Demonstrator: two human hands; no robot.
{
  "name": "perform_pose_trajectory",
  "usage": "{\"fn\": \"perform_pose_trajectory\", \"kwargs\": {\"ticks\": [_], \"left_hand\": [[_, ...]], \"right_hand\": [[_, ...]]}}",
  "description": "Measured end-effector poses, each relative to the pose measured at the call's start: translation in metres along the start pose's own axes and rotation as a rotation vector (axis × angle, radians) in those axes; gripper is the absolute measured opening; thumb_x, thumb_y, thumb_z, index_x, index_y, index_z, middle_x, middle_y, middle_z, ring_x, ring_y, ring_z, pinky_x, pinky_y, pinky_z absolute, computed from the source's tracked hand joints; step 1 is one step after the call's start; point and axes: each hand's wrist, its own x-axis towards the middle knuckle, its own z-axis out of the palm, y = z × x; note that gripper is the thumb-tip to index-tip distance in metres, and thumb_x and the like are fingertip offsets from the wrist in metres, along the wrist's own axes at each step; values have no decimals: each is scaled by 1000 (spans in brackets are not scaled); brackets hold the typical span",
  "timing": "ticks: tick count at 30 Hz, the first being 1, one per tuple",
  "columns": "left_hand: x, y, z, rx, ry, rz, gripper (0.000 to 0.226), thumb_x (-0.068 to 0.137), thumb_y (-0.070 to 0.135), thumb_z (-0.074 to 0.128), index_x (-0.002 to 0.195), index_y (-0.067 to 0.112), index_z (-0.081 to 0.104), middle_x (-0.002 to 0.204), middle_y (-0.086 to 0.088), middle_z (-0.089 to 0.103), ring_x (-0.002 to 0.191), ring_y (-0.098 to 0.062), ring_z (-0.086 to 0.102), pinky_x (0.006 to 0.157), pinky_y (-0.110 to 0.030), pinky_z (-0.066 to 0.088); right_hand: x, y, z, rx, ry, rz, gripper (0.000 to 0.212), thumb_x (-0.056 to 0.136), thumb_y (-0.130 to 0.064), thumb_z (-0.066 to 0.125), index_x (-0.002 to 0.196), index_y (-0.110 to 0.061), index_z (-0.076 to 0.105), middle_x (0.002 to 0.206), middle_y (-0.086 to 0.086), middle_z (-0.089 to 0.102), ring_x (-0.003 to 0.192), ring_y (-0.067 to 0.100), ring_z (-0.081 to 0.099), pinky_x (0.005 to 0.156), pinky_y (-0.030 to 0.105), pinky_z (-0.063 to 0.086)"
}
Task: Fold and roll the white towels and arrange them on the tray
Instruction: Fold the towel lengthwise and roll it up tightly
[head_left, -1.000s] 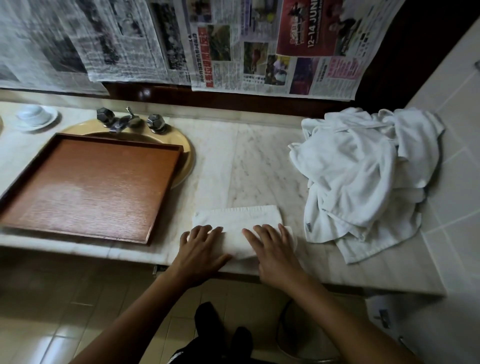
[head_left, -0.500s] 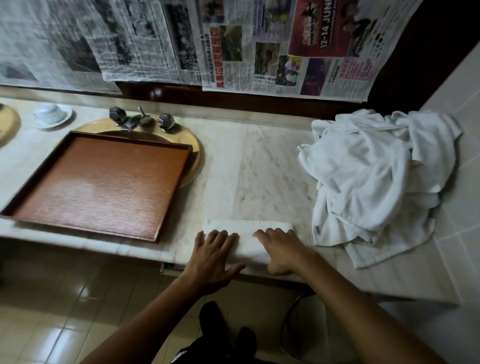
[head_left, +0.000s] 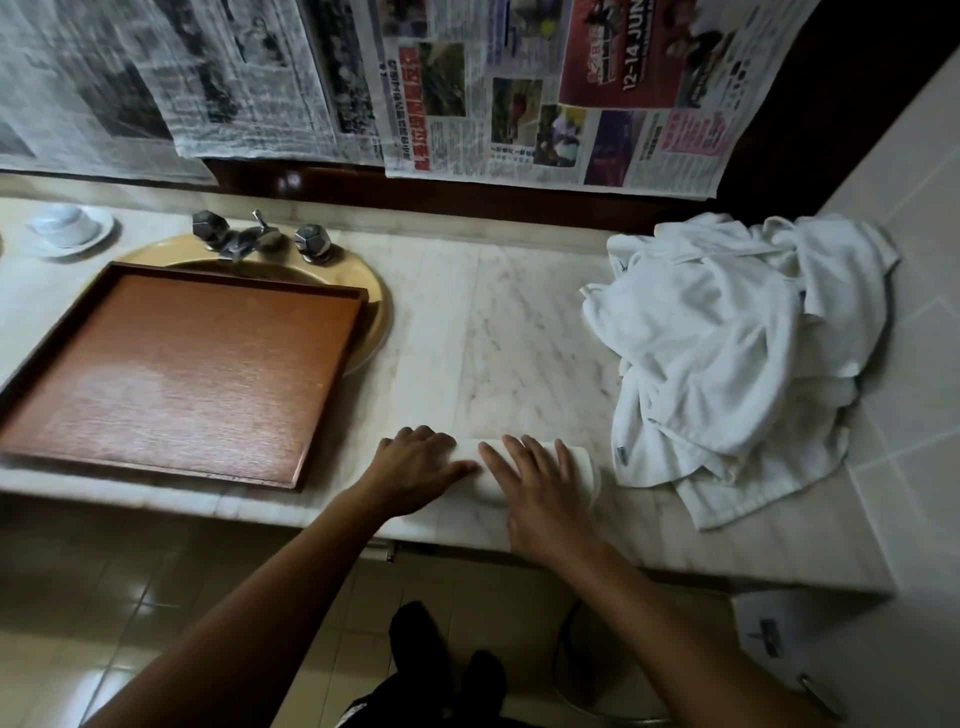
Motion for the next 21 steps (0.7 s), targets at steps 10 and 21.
{"fn": "perform_pose_trajectory", "kwargs": {"ticks": [10, 21], "left_hand": [[-26, -20, 18, -706, 341, -367, 72, 97, 58, 57, 152, 14, 40, 143, -17, 50, 127, -33, 54, 101, -39, 42], [-50, 15, 31, -1807, 14, -511, 41, 87, 48, 72, 119, 25, 59, 127, -17, 62, 116, -38, 65, 104, -48, 51]], "right_hand": [[50, 29, -25, -88, -232, -32, 104, 74, -31, 71, 158, -30, 11, 145, 6, 42, 126, 32, 47, 101, 51, 41], [48, 25, -47, 120, -364, -9, 97, 76, -41, 79, 155, -34, 23, 141, 4, 51, 124, 28, 53, 102, 45, 44]]}}
